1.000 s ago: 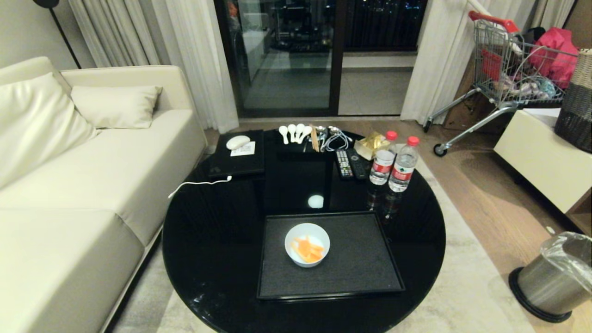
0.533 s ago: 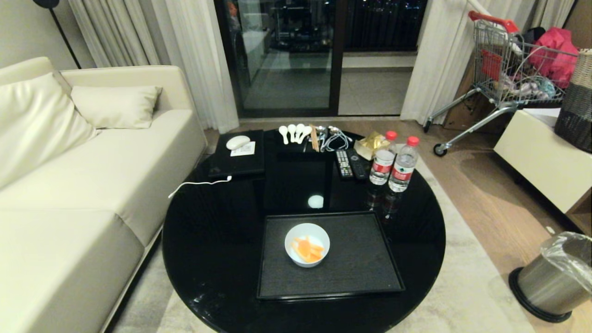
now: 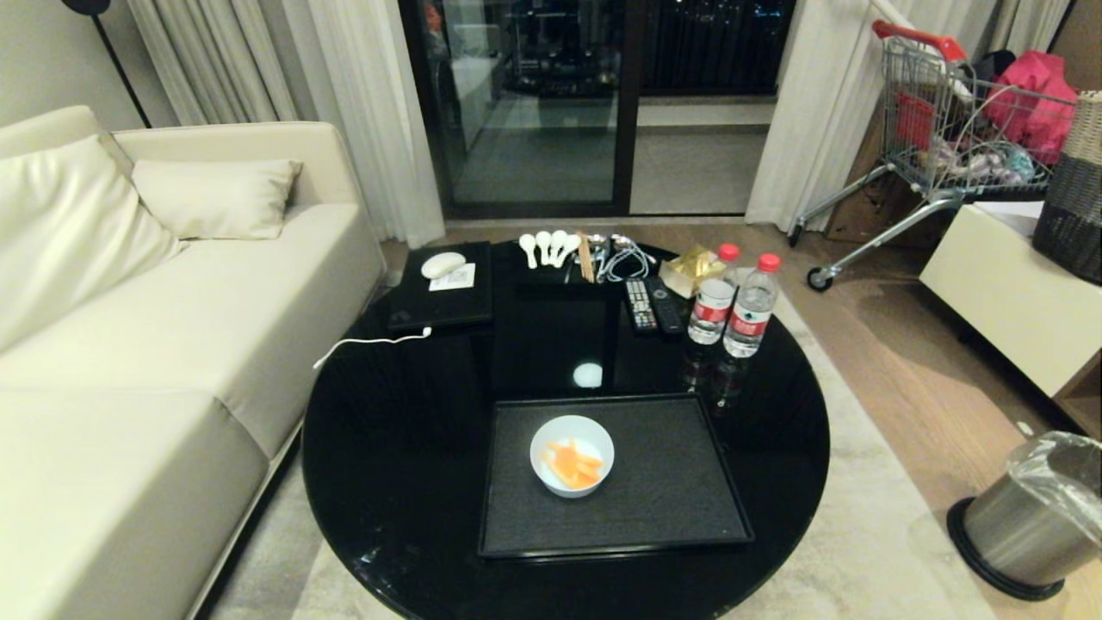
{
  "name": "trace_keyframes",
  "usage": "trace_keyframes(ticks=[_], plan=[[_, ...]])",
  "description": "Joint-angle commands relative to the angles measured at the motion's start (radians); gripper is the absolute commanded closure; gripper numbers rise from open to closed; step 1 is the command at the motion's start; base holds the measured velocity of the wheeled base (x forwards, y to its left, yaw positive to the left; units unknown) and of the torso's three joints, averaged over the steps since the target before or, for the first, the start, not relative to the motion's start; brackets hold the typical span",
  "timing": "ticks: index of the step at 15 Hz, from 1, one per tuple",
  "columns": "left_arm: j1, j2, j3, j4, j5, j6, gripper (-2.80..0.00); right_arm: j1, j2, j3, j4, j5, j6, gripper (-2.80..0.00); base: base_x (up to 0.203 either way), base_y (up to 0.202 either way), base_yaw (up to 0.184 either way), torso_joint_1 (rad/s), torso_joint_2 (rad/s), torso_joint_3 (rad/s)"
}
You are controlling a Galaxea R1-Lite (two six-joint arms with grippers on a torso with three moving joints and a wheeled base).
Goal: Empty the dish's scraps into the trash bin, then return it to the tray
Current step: Pick up the bowl with leftover food
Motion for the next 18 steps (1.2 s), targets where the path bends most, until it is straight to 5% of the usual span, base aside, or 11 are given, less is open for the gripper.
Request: trace_keyframes(ticks=[1,5,11,18], plan=[[0.000,0.000,0.000,0.000,0.000,-0.001,0.00,0.081,0.276,-0.067,-0.047,0.012,0.000,0.00,0.000,0.000,0.000,0.000,0.00,0.000],[0.000,0.000,0.000,0.000,0.000,-0.001,0.00,0.251,0.626,-0.206,-0.194,0.024,0.038,0.00,0.000,0.000,0.000,0.000,0.00,0.000],[0.000,0.000,0.000,0.000,0.000,-0.001,0.00,0.430,0.993,-0.395,-0.234,0.011,0.078,0.00,0.000,0.000,0.000,0.000,0.00,0.000],[0.000,0.000,0.000,0.000,0.000,-0.001,0.00,0.573,1.364,-0.807,-0.031,-0.223,0.167,0.00,0.000,0.000,0.000,0.000,0.00,0.000]])
